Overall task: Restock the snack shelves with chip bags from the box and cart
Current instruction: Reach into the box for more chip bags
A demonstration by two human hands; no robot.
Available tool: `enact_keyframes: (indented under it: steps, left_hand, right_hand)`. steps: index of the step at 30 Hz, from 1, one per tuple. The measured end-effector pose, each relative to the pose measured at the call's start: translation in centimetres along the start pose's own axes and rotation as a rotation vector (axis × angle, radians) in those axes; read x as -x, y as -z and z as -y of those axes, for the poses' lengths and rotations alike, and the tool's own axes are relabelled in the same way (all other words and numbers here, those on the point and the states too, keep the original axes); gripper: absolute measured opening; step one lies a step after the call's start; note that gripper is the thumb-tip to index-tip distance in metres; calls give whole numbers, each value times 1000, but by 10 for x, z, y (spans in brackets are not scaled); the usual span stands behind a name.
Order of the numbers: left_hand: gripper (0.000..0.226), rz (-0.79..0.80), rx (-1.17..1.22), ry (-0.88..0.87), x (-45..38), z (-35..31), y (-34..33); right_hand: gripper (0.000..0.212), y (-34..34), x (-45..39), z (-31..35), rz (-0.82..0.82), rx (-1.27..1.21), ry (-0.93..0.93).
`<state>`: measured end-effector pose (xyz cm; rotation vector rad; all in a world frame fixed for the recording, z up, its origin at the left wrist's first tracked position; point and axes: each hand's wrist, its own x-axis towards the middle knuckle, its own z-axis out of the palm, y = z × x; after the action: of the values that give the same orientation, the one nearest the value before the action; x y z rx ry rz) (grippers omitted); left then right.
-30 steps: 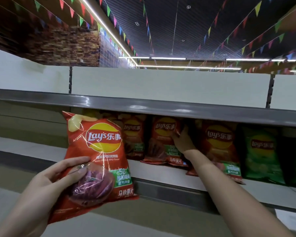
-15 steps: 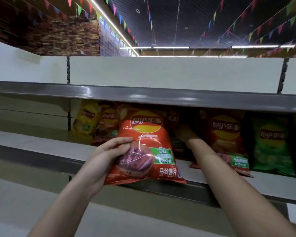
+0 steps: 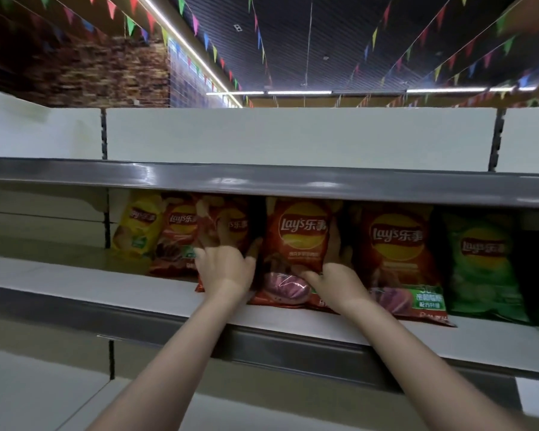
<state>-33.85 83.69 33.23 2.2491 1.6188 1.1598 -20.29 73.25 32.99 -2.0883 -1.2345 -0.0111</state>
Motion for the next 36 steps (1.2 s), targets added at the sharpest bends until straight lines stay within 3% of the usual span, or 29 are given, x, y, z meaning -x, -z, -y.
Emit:
enact_keyframes:
  steps: [3,6,9,13,14,17,19,21,24,26,29,31,36]
  left_hand:
    - [83,94,208,-85,-31,24,-12]
    - [112,157,269,-261,-53,46,-19]
    - [100,304,209,-166,-61,63,-7]
    - [72,568,264,147,-78,80,10]
    - [75,569,296,151,-82,85,8]
    - [80,481,383,65,-75,84,6]
    - [92,385,387,-127,-69,85,10]
    - [94,391,446,-221,-66,85,14]
    - [87,412,536,-126,-71,87,5]
    - [91,370,522,-100,-69,75,3]
    - [120,266,513,-296,-77,73,-4]
    - [120,262,572,-326,-83,79,-3]
    - [109,341,641,-372,-78,86,-3]
  right_hand:
    - [46,-2,-4,-5,61,12,-23]
    - [49,5,6,-4,66,-131,15]
    - [53,11,13,0,90,-127,58]
    - [46,8,11,3,95,-84,96]
    - [46,8,11,5,83,-80,106]
    - [93,4,8,6,34,-141,108]
    - [88,2,8,4,34,-96,80]
    - [62,2,8,-1,52,-14,71]
    - [57,6,15,4,52,-27,37]
    - [62,7,23,9,22,-27,20]
    - [88,5,23,6,-49,-25,-7]
    - [107,6,25,9,-72,5,-28]
    - [113,-6,28,23,-206,50,-67]
